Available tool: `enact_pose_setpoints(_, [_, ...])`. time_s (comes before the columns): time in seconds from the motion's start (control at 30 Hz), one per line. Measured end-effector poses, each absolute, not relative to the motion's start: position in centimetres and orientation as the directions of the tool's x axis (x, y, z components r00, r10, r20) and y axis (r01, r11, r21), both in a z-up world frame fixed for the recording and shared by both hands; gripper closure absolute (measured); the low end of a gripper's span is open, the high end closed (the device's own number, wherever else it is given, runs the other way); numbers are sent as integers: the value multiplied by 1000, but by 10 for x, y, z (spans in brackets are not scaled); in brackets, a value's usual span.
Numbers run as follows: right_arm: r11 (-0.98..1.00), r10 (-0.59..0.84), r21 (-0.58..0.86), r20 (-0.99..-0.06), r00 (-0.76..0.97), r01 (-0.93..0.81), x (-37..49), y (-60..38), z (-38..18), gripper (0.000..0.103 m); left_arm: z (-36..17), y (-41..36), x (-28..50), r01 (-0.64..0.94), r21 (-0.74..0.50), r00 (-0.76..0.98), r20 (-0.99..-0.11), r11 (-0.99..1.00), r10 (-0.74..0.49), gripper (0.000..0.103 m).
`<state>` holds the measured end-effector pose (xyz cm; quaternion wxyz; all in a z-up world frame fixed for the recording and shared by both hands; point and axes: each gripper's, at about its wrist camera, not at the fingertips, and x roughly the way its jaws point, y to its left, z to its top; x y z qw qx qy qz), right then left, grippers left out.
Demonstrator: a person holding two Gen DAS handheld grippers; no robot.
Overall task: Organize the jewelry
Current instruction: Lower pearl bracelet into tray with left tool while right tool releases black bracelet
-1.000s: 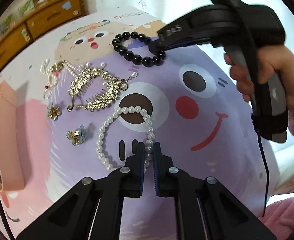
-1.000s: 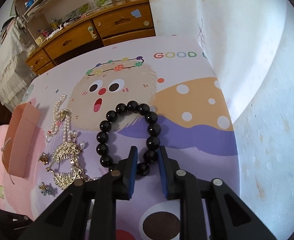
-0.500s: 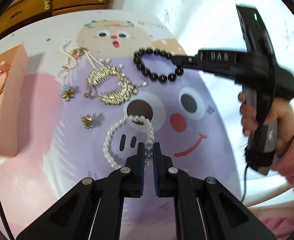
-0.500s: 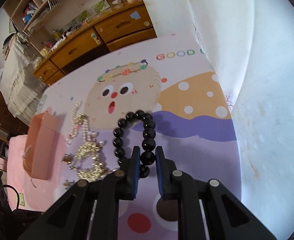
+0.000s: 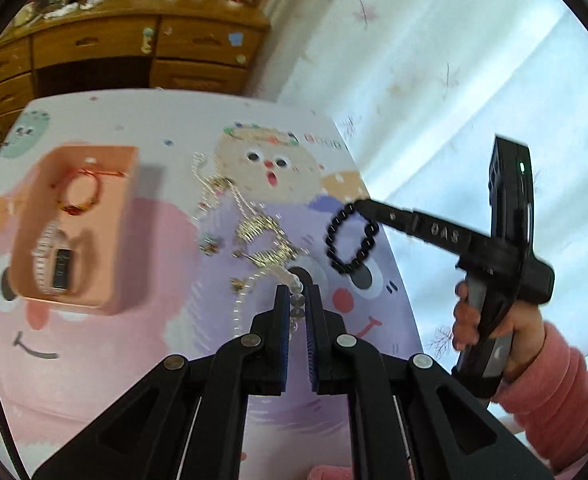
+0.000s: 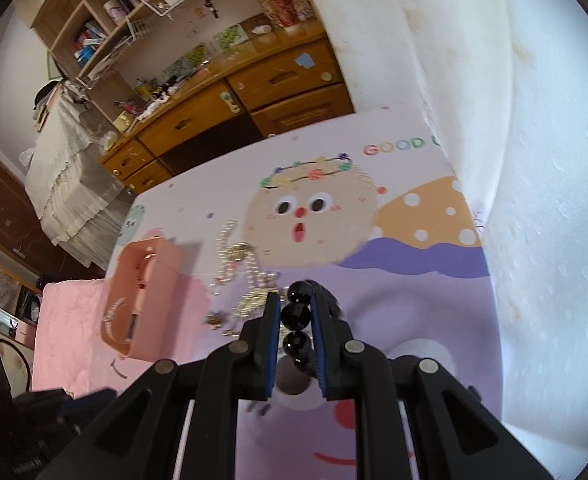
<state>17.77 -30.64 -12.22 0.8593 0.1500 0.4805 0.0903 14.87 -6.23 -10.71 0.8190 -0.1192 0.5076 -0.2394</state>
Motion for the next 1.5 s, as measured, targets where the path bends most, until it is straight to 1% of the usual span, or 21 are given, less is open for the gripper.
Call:
enact_pose_setpoints(0.27, [920, 364, 384, -758, 542, -80, 167, -261, -97, 88, -79, -1, 149, 197, -436, 458, -751, 878, -475, 98])
enact_pose_setpoints(0.6, [888, 452, 411, -704, 547, -206, 160, -183, -74, 88, -59, 69, 166, 166, -399, 519, -742, 902, -424, 98])
enact_pose_setpoints(0.87, [858, 511, 432, -663, 546, -278, 165, -123, -65, 88, -63, 108, 192, 163, -360, 527, -755, 918, -390, 98])
enact_pose_setpoints(1.1, [869, 494, 392, -670, 554, -301, 174, -76, -65, 88, -77, 130, 212, 147, -362, 503, -774, 921, -384, 98])
enact_pose_setpoints(1.13, [874, 486, 390, -674, 557, -290, 175, -73, -67, 88, -80, 131, 215, 144, -356, 497, -781, 923, -379, 96])
enact_pose_setpoints(1.17, [883, 469, 381, -682, 562, -274, 176, -71, -68, 87, -84, 132, 218, 134, -341, 487, -795, 931, -361, 85])
enact_pose_setpoints(1.2, [891, 454, 371, -690, 564, -263, 177, -70, -70, 87, -87, 132, 221, 122, -327, 473, -811, 937, -345, 71])
enact_pose_setpoints(1.23, [904, 427, 353, -711, 558, -242, 179, -67, -73, 83, -90, 133, 222, 117, -321, 460, -822, 940, -337, 63])
enact_pose_setpoints(1.27, [909, 417, 347, -724, 550, -232, 180, -67, -75, 76, -92, 134, 223, 114, -319, 450, -828, 941, -335, 52])
enact_pose_setpoints(1.3, [910, 414, 348, -730, 544, -226, 180, -68, -76, 72, -93, 134, 223, 114, -317, 444, -831, 941, -334, 48])
enact_pose_setpoints(1.33, [910, 414, 354, -732, 541, -217, 179, -70, -78, 66, -94, 134, 222, 117, -314, 441, -833, 942, -333, 48])
enact_pose_setpoints(1.37, [910, 414, 358, -732, 542, -211, 178, -71, -78, 63, -94, 133, 221, 122, -302, 438, -839, 946, -324, 45])
enact_pose_setpoints(1.4, [911, 410, 360, -733, 542, -202, 177, -73, -79, 61, -94, 133, 220, 125, -289, 436, -844, 949, -314, 40])
enact_pose_setpoints(1.47, [915, 400, 358, -744, 535, -186, 174, -77, -82, 53, -94, 131, 217, 129, -261, 439, -850, 957, -291, 35])
enact_pose_setpoints(1.5, [917, 394, 356, -751, 530, -178, 172, -80, -85, 52, -94, 130, 216, 129, -252, 440, -852, 959, -283, 32])
